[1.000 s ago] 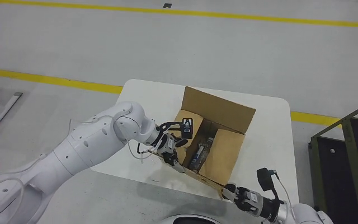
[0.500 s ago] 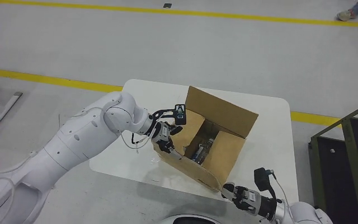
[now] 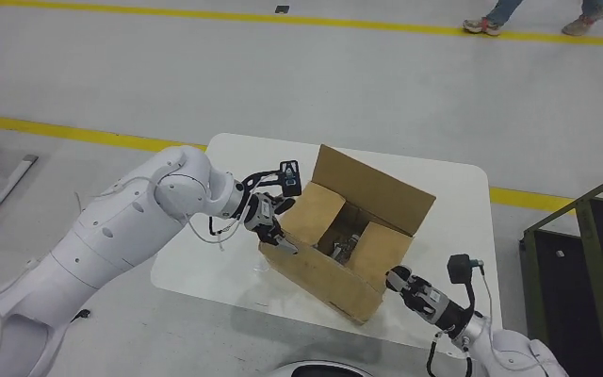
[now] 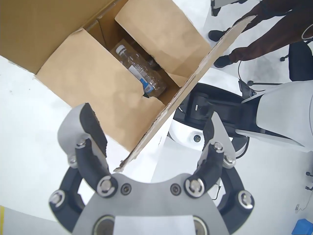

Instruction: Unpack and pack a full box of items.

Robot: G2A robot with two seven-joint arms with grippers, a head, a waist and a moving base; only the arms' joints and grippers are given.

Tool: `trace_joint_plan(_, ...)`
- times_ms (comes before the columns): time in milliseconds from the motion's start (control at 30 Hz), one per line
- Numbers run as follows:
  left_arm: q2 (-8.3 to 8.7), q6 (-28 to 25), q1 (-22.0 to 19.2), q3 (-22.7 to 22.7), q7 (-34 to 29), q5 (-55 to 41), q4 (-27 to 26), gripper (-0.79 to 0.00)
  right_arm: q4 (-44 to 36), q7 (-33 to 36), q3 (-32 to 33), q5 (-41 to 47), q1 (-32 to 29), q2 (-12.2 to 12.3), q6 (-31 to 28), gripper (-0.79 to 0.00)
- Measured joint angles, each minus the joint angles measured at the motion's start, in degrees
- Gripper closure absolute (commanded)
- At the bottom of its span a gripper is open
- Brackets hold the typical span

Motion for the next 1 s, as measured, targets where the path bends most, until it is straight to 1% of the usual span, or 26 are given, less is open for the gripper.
trace_joint_plan(100, -0.30, -0.1, 0.2, -0.1, 0.0, 0.3, 0.1, -0.785, 0.1, -0.4, -2.3, -2.0, 1.1, -0.2, 1.5, 0.000)
trace_joint_plan(167, -0.49, 0.1, 0.2, -0.3, -0.3, 0.5, 0.4, -0.785, -0.5, -0.4, -4.8, -2.3, 1.5, -0.3, 0.9, 0.000)
trace_joint_plan(233, -0.62, 0.4, 0.2, -0.6, -0.3, 0.8, 0.7, -0.785, -1.3, 0.3, -7.0, -2.1, 1.7, -0.4, -0.8, 0.000)
trace_joint_plan(367, -0.61, 1.2, 0.0, -1.9, 0.3, 1.4, 1.3, -0.785, -2.3, 1.2, -9.0, -2.3, 1.0, -0.3, -4.3, 0.000)
trace_joint_plan(500, -0.13, 2.4, 0.1, -3.8, 1.3, 2.3, 1.7, -0.785, -2.7, 2.7, -9.8, -4.8, 0.1, -0.1, -7.8, 0.000)
trace_joint_plan(667, 0.59, 4.2, 1.5, -5.7, 1.8, 3.1, 1.5, -0.785, -2.9, 4.5, -10.8, -9.5, -0.6, 0.3, -11.2, 0.000)
trace_joint_plan(800, 0.80, 4.6, 2.7, -6.3, 1.9, 3.7, 0.9, -0.785, -3.1, 5.4, -11.1, -16.2, -0.6, 0.6, -11.0, 0.000)
trace_joint_plan(933, 0.69, 4.7, 3.6, -6.6, 2.1, 4.1, 0.4, -0.785, -3.0, 3.5, -11.4, -23.1, -0.9, 0.6, -9.3, 0.000)
trace_joint_plan(1000, 0.52, 4.7, 4.0, -6.6, 2.4, 4.3, 0.4, -0.785, -2.9, 2.3, -11.4, -24.7, -1.0, 0.7, -8.7, 0.000)
